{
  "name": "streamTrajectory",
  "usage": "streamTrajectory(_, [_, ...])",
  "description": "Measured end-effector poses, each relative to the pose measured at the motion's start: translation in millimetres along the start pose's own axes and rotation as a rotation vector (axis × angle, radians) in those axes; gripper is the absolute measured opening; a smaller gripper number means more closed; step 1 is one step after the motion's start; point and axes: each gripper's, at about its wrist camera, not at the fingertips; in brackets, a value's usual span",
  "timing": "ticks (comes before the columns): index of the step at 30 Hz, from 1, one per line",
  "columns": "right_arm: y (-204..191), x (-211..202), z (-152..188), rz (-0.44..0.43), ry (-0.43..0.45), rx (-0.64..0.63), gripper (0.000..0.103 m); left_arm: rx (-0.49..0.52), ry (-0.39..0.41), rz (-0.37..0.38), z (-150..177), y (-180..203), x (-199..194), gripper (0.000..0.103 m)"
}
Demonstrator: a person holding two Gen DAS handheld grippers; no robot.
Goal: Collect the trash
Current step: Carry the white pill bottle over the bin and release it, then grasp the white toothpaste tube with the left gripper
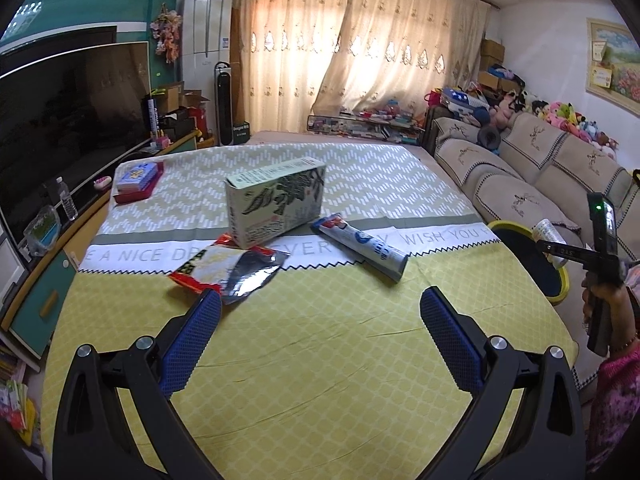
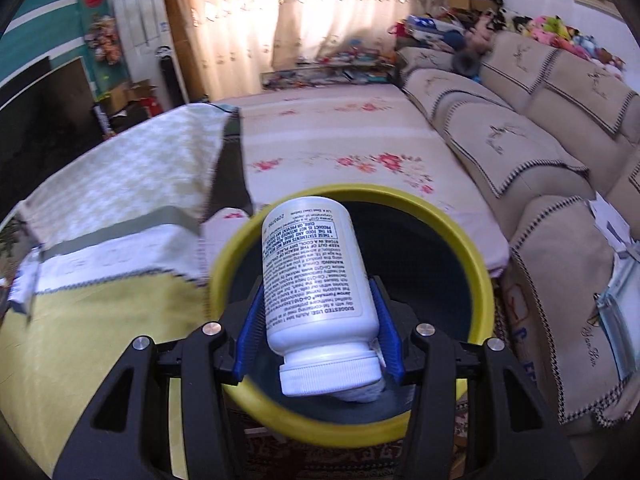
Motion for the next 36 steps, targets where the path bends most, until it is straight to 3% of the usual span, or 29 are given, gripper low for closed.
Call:
streamTrajectory(2, [6, 7, 0, 0.030, -0.008, 0.016, 0.056, 0.004, -0.011, 0.007, -1, 3, 5, 0.098])
streamTrajectory(3, [8, 8, 0, 0.045, 0.001, 0.025, 0.066, 0.008, -0.017, 0.012, -2, 5, 8, 0.098])
streamTrajectory(4, [10, 8, 0, 0.059, 0.012, 0.029, 0.066, 0.010, -0.020, 0.014, -2, 6, 9, 0.098])
streamTrajectory(8, [14, 0, 5, 0.078, 0.036, 0.041, 0.066, 0.028, -0.031, 0.023, -4, 14, 17, 0.098])
streamTrajectory(22, [-5, -26, 22, -0.014, 0.063, 0.040, 0.068, 0.002, -0.163, 0.083, -36, 43, 79, 0.098])
streamTrajectory(30, [-13, -27, 24, -0.054, 0.067, 0.037, 0.068, -0.021, -0.229, -0.011, -64, 54, 134, 0.097])
streamTrajectory(36, [-17, -24, 23, -0.072, 0.057, 0.030, 0.068, -0.073, -0.317, -0.039, -67, 45, 174, 0.083])
Point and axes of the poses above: each gripper's, at about its wrist camera, not at the fingertips, and x roughly the way its jaws point, y to its right, z to its underside, and after that the axes turned 3 degrees about -y, right-handed
